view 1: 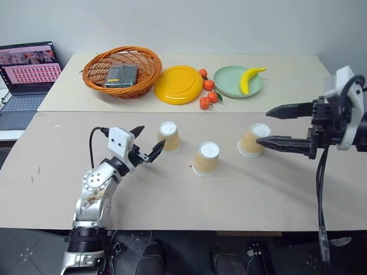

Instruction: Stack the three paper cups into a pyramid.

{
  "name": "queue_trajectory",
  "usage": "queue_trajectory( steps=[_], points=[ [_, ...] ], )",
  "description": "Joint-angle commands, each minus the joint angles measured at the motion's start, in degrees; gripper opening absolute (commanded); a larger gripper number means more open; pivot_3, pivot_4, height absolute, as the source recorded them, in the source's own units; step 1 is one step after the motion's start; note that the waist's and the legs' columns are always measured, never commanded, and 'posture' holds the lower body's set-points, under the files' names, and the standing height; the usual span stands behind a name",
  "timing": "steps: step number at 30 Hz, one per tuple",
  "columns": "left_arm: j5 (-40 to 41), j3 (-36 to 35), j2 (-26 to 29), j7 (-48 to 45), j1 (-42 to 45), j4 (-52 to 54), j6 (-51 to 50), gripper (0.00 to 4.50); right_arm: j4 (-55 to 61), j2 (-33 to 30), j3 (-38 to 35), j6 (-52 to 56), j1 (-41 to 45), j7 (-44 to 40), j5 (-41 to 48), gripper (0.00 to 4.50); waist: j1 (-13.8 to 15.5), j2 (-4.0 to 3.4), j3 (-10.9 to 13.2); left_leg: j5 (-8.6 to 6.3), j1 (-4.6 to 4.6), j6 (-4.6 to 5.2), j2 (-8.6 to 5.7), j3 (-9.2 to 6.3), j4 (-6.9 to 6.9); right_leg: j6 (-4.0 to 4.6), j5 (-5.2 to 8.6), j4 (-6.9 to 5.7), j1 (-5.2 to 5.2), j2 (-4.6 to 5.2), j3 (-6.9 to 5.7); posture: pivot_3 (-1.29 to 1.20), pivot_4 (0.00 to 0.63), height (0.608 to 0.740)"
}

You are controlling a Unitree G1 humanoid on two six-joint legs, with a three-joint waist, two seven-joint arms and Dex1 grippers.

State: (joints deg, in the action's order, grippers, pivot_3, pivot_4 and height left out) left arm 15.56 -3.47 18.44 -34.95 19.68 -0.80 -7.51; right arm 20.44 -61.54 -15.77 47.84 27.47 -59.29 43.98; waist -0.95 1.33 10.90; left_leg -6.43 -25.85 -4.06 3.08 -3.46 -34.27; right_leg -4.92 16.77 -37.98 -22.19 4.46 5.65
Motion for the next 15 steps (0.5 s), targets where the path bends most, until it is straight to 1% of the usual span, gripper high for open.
queue_trajectory(
  steps=[1,12,15],
  points=[
    [-0.2,0.3,-0.7,0.0,2.7,-1.6,2.6,4.44,2.1,-1.5,-3.7,1.0,-0.3,1.0,1.5,4.5,0.0,0.0,0.0,0.0,0.0,0.0,0.0,0.0,-0.01,0.0,0.0,0.0,0.0,0.0,0.0,0.0,0.15,0.732],
    [-1.1,1.3,-2.9,-0.6,7.4,-11.2,7.4,4.44,3.8,-2.9,-6.4,2.5,-2.3,2.6,3.0,4.5,0.0,0.0,0.0,0.0,0.0,0.0,-0.01,0.0,-0.01,-0.01,0.0,0.01,0.01,0.0,0.0,0.0,0.15,0.732],
    [-1.2,1.5,-3.3,-0.8,7.8,-12.3,8.4,4.44,4.4,-3.2,-7.2,2.9,-2.8,3.1,3.6,4.5,0.1,0.01,0.0,0.0,0.0,0.0,-0.01,-0.01,-0.01,-0.01,0.0,0.01,0.01,0.0,-0.01,0.0,0.15,0.732]
  ],
)
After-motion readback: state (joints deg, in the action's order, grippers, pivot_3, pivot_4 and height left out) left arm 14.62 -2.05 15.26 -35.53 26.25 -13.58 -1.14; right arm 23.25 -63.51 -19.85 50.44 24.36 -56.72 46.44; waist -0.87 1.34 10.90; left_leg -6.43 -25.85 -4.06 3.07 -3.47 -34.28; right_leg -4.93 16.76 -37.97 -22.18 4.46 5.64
